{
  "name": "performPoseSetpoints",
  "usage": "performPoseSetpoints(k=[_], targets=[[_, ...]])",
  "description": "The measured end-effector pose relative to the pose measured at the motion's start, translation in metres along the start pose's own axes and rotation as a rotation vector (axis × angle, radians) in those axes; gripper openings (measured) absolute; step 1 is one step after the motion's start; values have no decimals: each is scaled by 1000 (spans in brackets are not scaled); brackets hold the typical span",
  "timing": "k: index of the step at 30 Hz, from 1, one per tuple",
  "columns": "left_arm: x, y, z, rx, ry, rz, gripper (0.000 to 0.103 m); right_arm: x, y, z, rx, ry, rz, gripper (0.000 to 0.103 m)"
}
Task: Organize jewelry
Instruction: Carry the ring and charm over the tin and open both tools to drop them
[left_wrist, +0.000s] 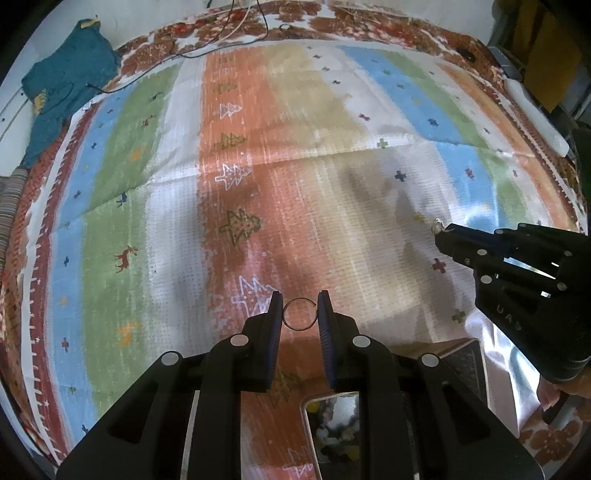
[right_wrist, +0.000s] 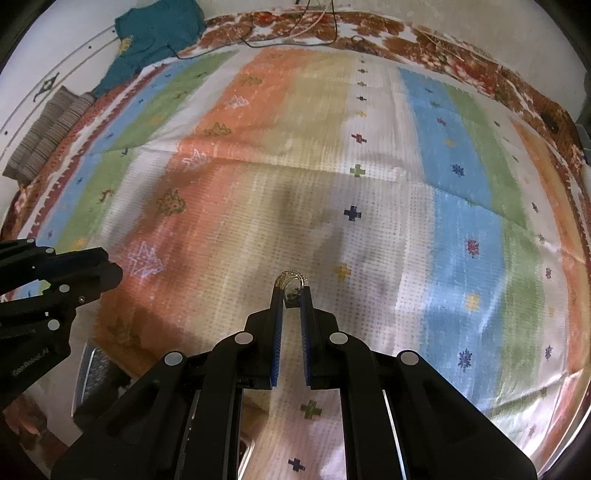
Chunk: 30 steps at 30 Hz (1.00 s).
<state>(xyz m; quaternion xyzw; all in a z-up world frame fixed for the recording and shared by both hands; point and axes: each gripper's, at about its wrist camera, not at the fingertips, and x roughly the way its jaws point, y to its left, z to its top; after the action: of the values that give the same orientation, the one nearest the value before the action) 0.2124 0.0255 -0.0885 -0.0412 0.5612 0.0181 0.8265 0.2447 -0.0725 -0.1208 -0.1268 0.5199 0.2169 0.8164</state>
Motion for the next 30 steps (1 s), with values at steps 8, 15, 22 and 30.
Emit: performPoseSetpoints(k=[8,15,22,30], targets=[[-25,-5,-7,3,-52,-29,19,-25,-1,-6,16,-48,18,10],[-45,-10,-16,8,-93,-51,19,-45,8,-16,0,-87,29,10],[-58,-11,-26,13,-113,-61,19,-59,14,-25,-12,-111,33,10],[-69,-14,-36,21,-131,-65,19,-71,21,-36,-23,-133,44,10]])
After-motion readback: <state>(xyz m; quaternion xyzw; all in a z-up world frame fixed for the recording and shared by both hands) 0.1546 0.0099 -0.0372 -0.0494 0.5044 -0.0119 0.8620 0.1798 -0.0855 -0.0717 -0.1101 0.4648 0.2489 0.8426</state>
